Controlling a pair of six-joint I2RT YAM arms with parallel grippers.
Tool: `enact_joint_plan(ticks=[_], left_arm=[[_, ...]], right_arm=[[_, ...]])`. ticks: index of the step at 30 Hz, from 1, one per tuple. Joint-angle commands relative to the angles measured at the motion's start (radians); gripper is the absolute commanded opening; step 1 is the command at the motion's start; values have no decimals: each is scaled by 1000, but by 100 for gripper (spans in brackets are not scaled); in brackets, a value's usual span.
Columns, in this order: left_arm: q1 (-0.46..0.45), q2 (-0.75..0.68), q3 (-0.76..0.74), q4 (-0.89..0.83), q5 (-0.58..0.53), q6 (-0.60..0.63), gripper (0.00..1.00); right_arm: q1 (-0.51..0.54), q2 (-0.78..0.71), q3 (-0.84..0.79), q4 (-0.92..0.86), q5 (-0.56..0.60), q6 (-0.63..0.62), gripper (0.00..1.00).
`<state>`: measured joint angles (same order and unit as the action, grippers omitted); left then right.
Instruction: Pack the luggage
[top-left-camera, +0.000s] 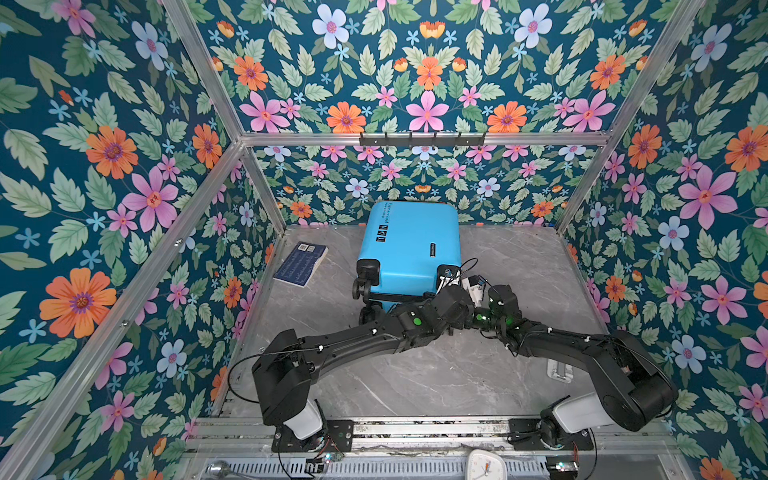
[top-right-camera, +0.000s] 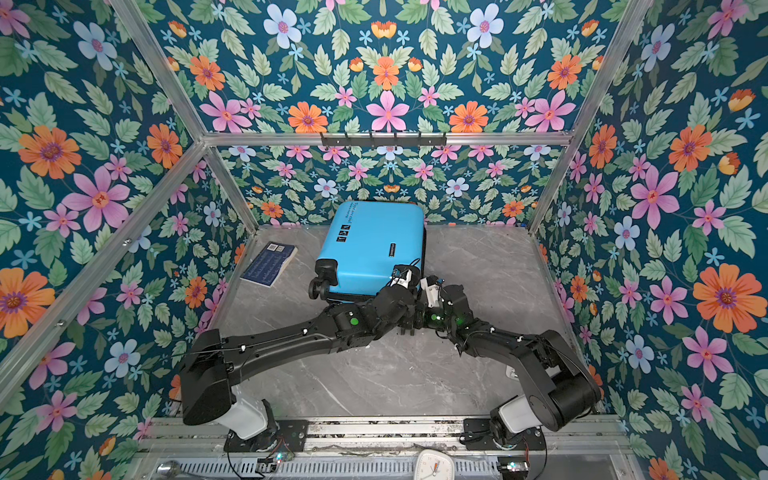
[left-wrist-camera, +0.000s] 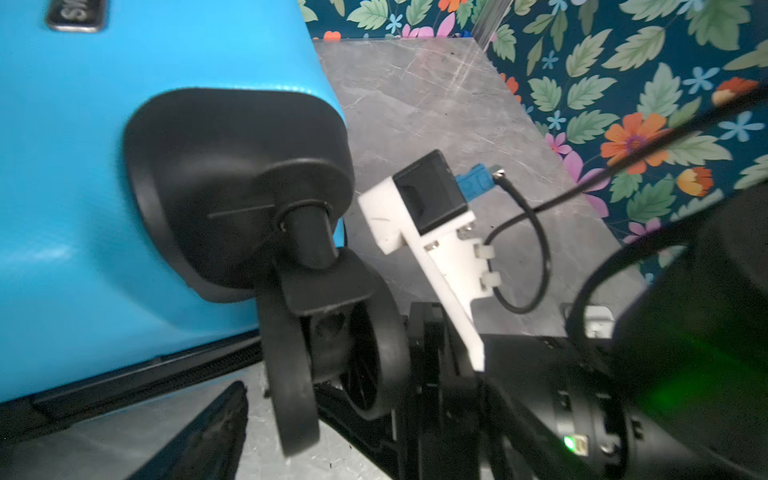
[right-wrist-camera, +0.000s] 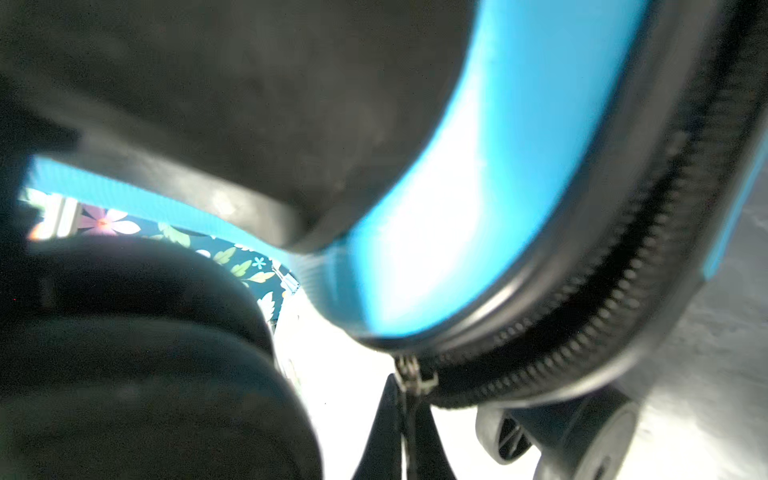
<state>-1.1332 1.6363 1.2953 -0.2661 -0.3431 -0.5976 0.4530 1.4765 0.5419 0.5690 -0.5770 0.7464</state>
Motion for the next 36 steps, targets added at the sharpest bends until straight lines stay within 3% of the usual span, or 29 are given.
enact_joint_plan(ticks=[1,9,15,23,28,32,33,36], left_arm=[[0,38,42,-99,-94,16,87],[1,118,93,-96,-133,21,80],[3,141,101,-82,-166,17,67],[26,111,71,-68,-189,4,33],[37,64,31,-35,-175,15,18],[41,22,-8,-8,-159,17,23],[40,11,-15,-2,-156,18,29],[43,-17,-31,13,-147,15,58]], right_arm=[[-14,20,-14,-9,28,36,0],[-26,47,-34,53,6,58,0],[-40,42,-51,67,-6,61,0],[-59,43,-77,90,-14,71,0],[-62,47,-82,92,-15,71,0],[-63,45,-80,89,-17,70,0],[-63,44,-78,86,-17,69,0],[-65,41,-74,77,-17,66,0]])
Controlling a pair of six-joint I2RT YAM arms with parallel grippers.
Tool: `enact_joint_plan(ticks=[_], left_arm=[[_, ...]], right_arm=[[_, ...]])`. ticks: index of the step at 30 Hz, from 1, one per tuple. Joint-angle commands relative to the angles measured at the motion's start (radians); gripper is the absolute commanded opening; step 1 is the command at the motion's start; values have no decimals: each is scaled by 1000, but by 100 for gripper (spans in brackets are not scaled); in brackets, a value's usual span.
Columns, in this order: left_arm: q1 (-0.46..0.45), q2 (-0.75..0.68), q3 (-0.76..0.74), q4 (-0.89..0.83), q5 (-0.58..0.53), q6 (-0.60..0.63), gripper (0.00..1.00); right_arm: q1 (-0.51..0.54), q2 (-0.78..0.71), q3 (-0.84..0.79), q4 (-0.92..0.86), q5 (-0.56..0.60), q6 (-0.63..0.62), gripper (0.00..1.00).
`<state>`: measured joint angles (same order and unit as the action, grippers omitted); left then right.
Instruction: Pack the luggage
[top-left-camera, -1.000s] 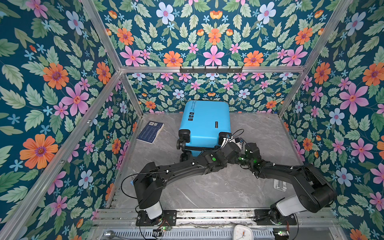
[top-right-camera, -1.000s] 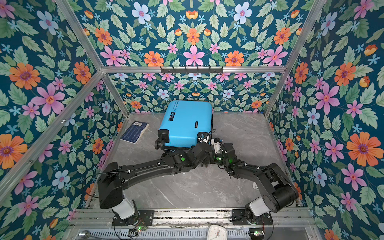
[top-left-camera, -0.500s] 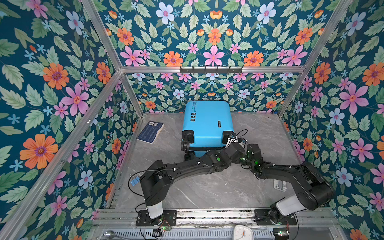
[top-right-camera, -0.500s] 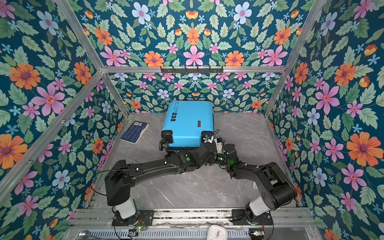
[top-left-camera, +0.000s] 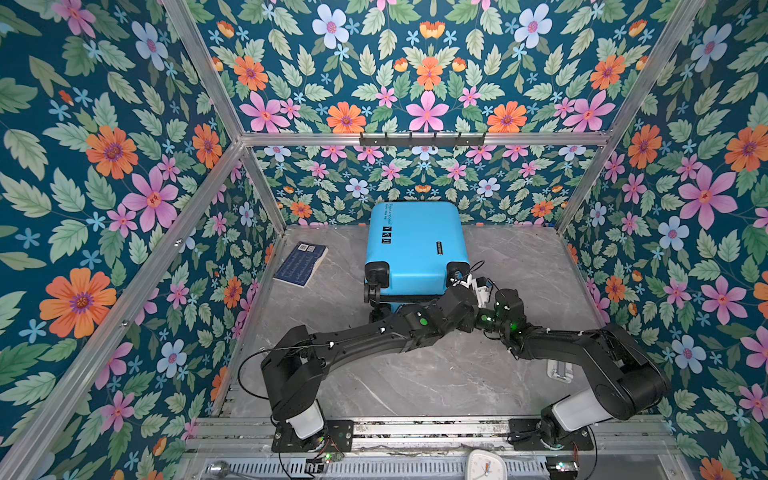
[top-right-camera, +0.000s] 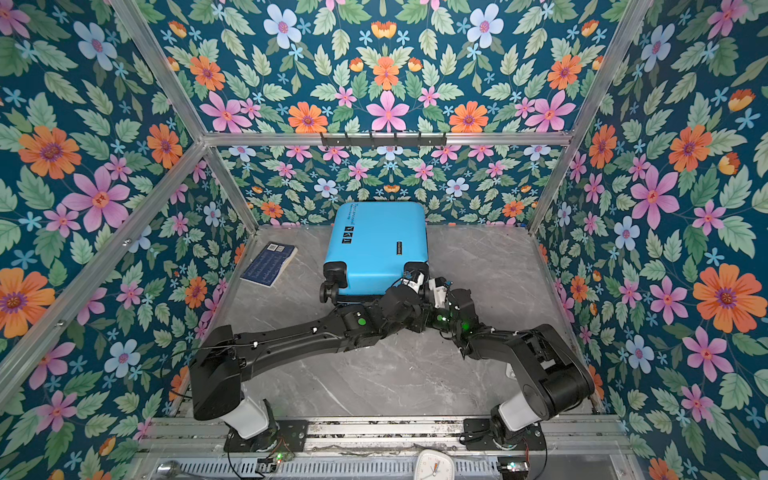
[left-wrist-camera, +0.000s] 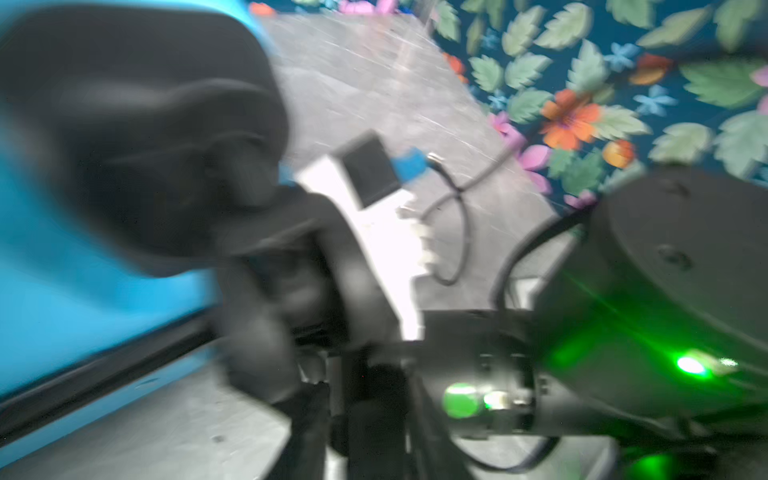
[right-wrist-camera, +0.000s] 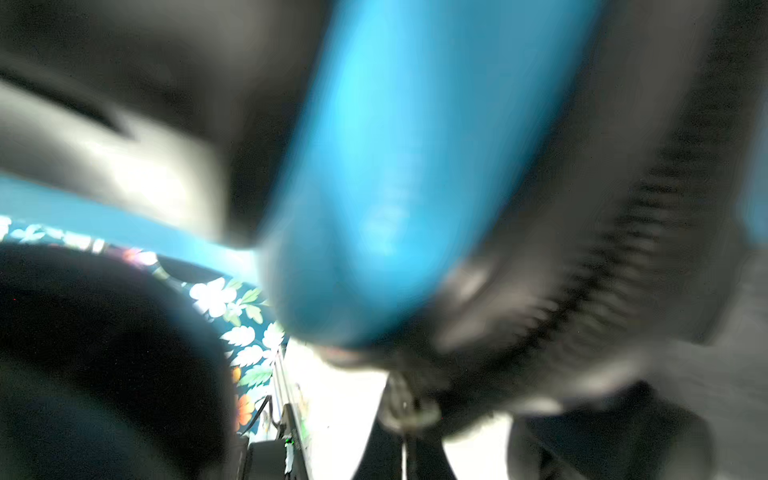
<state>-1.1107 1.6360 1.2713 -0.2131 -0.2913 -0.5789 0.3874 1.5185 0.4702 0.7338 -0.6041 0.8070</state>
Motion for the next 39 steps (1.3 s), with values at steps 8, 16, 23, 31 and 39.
enact_joint_plan(ticks=[8,16,23,31,39], left_arm=[[25,-90,-33,-9,-159,-21,85],[42,-56,52,-75,-42,-48,88],[41,14,135,-106,78,-92,89],[41,75,186,-118,104,-140,90],[40,174,285,-197,28,-140,87]], right_arm=[[1,-32,14,-141,20,-12,0],[0,-43,20,-165,26,-25,0],[-2,-41,11,-159,33,-33,0],[-14,-34,4,-139,27,-42,0],[-17,6,-7,-75,17,-35,0]])
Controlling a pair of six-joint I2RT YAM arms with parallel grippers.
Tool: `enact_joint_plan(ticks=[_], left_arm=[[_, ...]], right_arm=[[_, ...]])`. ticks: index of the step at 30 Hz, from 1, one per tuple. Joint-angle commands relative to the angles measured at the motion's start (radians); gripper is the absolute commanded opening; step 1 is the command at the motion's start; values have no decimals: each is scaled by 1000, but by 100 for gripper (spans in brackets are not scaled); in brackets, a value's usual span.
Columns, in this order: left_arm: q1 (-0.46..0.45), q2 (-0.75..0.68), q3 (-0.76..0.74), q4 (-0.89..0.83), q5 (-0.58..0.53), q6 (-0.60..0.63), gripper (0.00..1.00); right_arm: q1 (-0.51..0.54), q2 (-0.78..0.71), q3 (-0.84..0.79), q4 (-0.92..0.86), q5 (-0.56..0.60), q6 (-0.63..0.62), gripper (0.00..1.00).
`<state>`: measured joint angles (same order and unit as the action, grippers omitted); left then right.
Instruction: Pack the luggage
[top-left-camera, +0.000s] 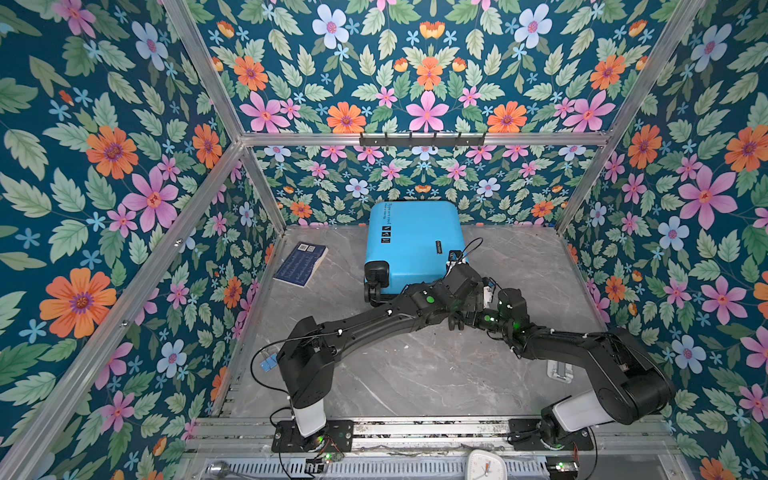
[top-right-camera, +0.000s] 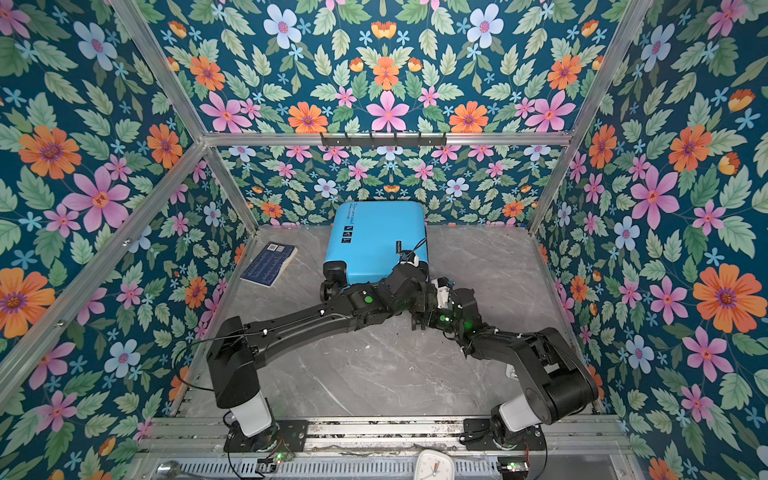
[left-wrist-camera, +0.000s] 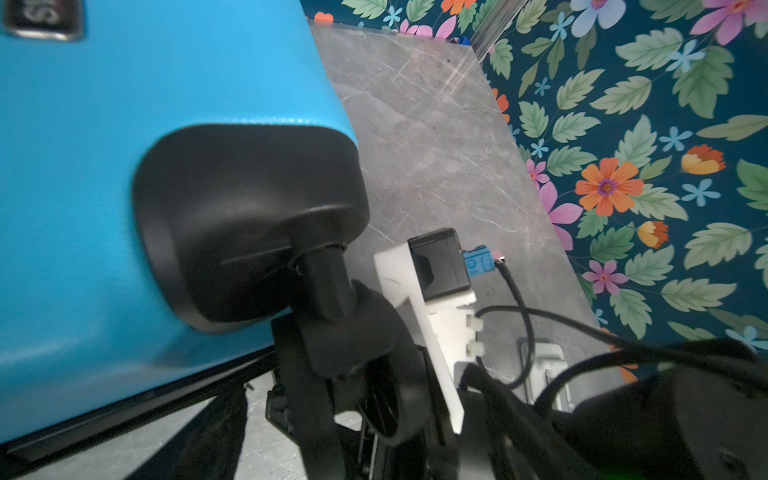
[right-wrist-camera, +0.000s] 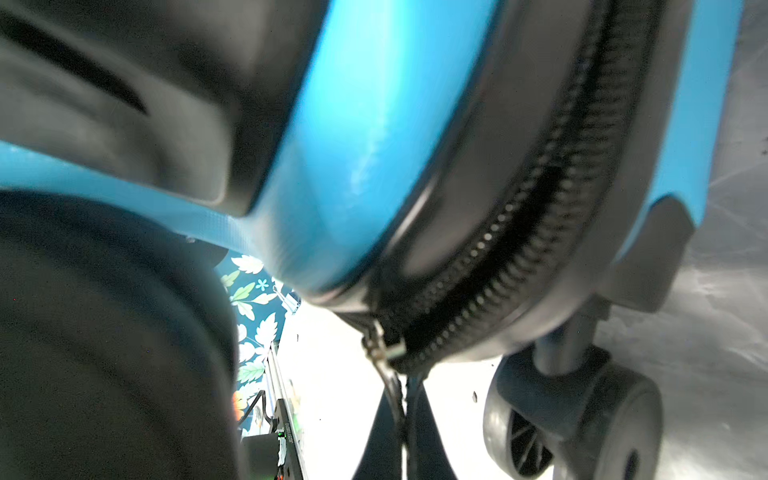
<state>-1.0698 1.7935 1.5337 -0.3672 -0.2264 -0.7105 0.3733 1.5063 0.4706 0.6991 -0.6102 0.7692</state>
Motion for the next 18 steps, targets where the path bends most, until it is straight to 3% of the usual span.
enact_joint_plan(ticks=[1,6,11,18], left_arm=[[-2,32,34,-52,-39,-9,87],[-4,73,66,-91,-92,-8,82],[-5,78,63,-91,-114,-14,69],[-6,61,50,-80,-124,-4,37]], right_arm=[[-2,25,-10,-28,19,6,0],[-2,56,-12,20,7,18,0],[-8,65,-3,23,-6,14,0],[-25,46,3,23,-34,24,0]])
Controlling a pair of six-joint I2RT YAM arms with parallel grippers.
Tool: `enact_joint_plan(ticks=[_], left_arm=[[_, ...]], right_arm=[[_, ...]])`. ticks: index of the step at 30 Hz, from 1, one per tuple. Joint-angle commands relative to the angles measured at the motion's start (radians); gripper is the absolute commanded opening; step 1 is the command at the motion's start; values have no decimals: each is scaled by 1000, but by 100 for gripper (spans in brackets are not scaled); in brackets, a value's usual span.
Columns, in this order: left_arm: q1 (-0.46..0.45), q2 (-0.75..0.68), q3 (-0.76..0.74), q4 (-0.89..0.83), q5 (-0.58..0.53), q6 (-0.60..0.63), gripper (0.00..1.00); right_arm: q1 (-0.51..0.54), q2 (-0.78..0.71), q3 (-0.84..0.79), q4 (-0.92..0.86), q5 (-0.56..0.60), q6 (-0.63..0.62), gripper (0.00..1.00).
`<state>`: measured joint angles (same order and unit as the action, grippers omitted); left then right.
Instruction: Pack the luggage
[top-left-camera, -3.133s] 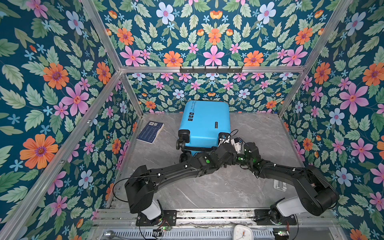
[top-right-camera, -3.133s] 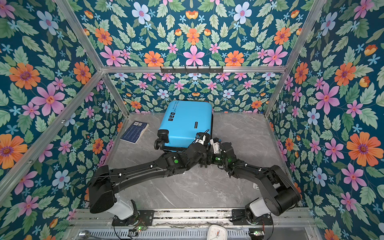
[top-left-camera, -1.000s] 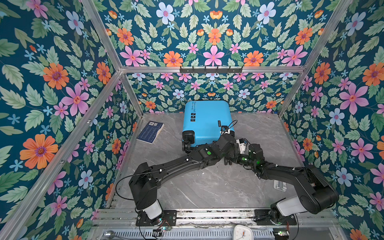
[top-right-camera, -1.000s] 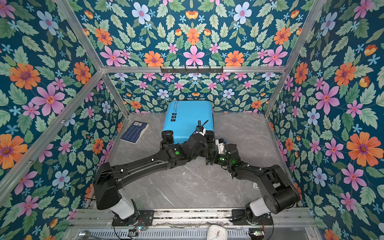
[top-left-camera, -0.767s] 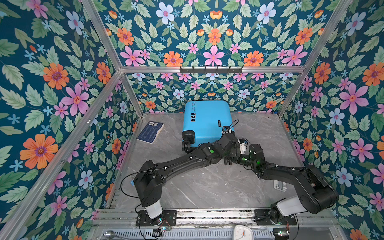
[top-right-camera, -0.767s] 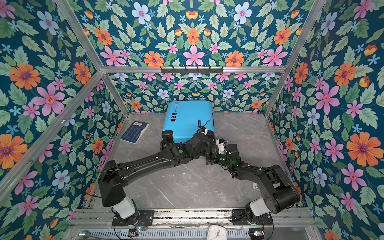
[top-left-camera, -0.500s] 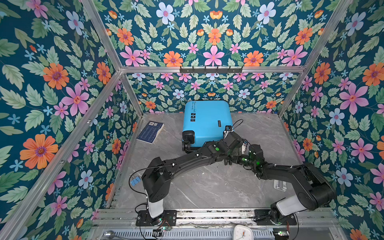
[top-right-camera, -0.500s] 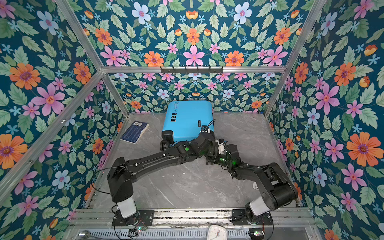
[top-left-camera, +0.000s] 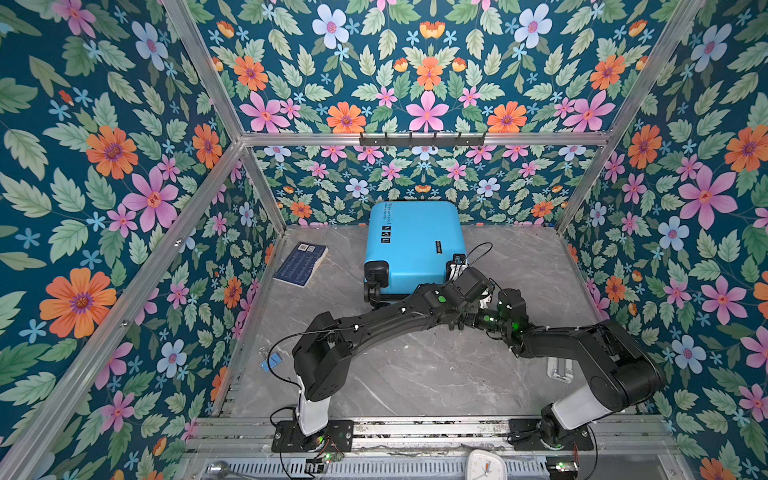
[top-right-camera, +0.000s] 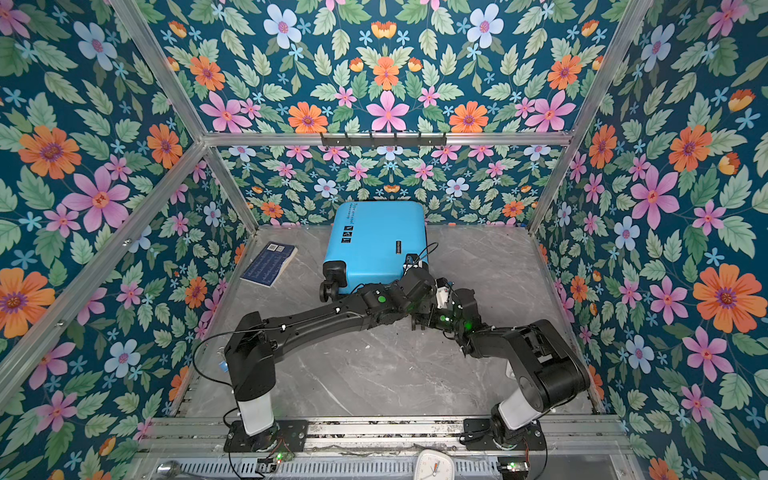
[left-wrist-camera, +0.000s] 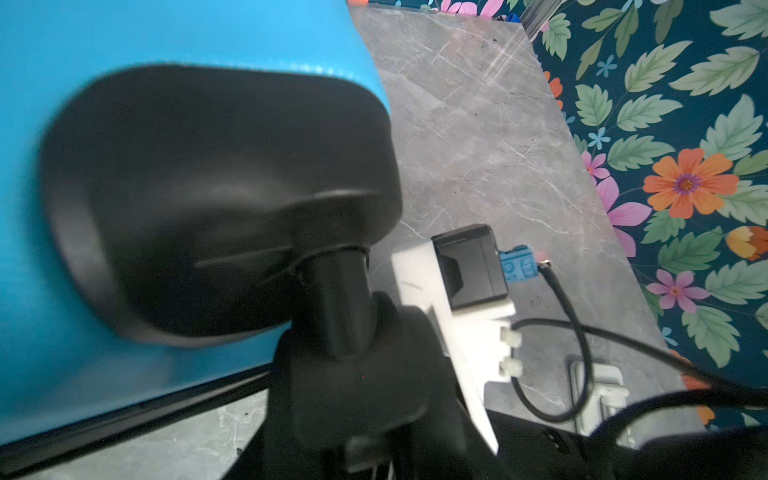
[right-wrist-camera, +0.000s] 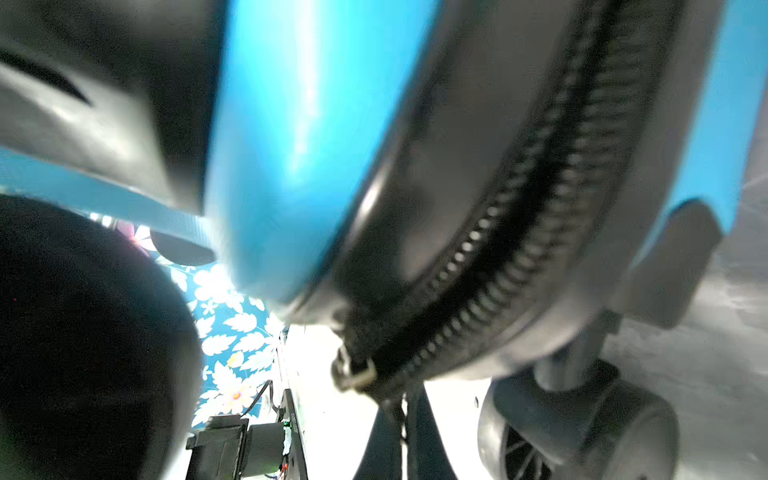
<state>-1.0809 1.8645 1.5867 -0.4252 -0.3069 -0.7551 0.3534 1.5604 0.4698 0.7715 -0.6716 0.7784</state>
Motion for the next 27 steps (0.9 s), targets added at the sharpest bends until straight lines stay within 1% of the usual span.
enact_joint_plan(ticks=[1,4,8,12,13,14,16,23,27], left_arm=[[6,-13,-6,-21,-44,45,33],[5,-26,-19,-14,-48,55,22],[5,-40,-33,-1,-50,71,0],[6,-51,-41,8,-44,83,0],[6,-51,-44,9,-42,85,0],[5,-53,-44,9,-39,86,0],[6,-54,-49,13,-35,86,0],[5,-65,-59,22,-28,85,0],[4,-64,-60,23,-21,83,0]], right_arm=[[-5,-13,5,-51,25,18,0],[-5,-35,6,-61,18,22,0],[-5,-72,2,-90,20,20,0],[-6,-88,0,-110,20,15,0],[-6,-89,-2,-109,20,15,6],[-5,-87,-2,-111,20,15,14],[-5,-83,-2,-102,18,20,22],[-5,-59,0,-43,2,53,40],[-5,-45,1,1,-9,71,48]])
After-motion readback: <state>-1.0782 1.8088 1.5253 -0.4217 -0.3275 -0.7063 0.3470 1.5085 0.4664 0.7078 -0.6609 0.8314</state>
